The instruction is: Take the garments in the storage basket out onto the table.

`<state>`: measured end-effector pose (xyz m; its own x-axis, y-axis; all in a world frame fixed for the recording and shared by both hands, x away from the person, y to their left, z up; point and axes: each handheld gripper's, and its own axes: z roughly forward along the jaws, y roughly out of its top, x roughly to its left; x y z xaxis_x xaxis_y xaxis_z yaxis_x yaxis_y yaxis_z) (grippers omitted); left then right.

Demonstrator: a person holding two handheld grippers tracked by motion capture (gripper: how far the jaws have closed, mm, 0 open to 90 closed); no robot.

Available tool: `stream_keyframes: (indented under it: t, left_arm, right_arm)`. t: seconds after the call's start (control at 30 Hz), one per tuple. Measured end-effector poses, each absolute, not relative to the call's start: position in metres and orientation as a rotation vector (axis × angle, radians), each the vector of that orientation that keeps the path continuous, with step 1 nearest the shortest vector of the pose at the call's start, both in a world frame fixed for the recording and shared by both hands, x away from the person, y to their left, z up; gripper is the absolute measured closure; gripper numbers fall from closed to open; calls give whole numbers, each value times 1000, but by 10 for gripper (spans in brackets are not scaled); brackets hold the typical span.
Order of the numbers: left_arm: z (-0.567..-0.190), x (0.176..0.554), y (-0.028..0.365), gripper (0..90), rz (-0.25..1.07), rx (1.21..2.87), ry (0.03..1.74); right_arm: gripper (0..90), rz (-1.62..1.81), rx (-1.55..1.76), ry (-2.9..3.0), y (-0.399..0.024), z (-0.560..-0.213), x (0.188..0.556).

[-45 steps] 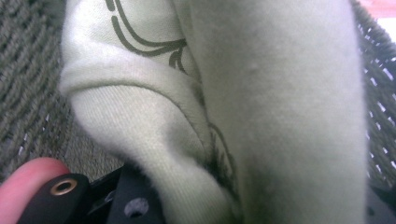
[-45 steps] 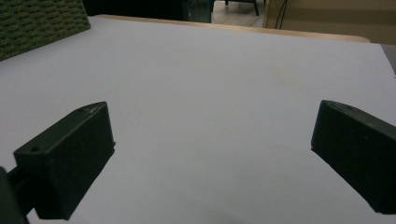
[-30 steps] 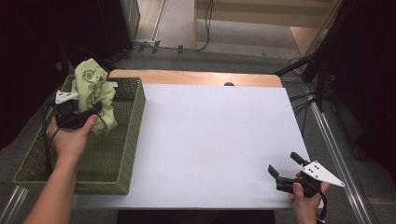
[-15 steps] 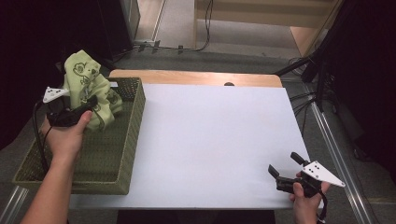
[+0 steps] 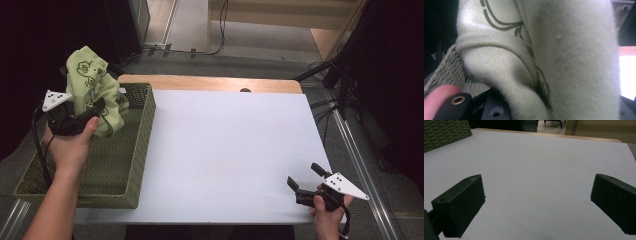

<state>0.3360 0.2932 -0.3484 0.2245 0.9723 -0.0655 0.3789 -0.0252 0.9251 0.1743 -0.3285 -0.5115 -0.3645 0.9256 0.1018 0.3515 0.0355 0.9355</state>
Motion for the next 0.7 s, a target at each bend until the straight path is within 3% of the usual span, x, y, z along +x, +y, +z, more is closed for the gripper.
stream_keyframes:
  t: [0.7]
  left_arm:
    - [-330,325,253,595,758,1581,1188]
  right_arm:
    - [0,1327,1289,1763,-329,-512,175]
